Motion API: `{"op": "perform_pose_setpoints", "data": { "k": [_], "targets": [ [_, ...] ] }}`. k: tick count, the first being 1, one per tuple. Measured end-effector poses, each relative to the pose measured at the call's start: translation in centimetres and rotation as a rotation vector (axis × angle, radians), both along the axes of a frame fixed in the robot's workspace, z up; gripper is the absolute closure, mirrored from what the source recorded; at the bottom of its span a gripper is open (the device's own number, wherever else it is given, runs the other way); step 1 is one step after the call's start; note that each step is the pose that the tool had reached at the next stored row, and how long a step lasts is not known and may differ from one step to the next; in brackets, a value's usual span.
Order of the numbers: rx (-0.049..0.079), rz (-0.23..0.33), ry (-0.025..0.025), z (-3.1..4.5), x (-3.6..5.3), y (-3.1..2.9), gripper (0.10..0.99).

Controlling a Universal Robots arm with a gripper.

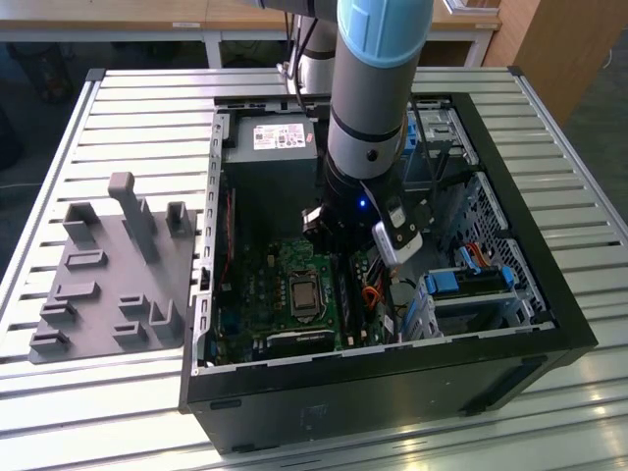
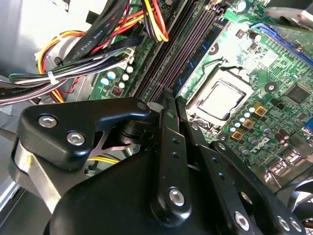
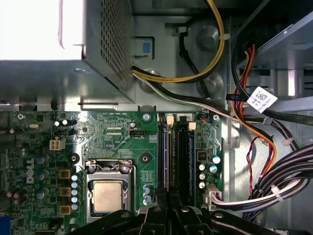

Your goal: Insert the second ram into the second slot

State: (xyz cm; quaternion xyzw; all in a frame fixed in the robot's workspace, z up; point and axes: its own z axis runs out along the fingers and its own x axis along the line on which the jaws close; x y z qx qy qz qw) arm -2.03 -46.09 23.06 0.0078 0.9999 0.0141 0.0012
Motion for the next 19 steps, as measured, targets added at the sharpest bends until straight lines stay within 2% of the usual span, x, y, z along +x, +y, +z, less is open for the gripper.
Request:
{"op": "perform_pose_setpoints", "data": {
  "k": [19],
  "targets": [
    [0.000, 0.000, 0.0002, -0.67, 0.45, -0.13, 0.953]
  ]
}}
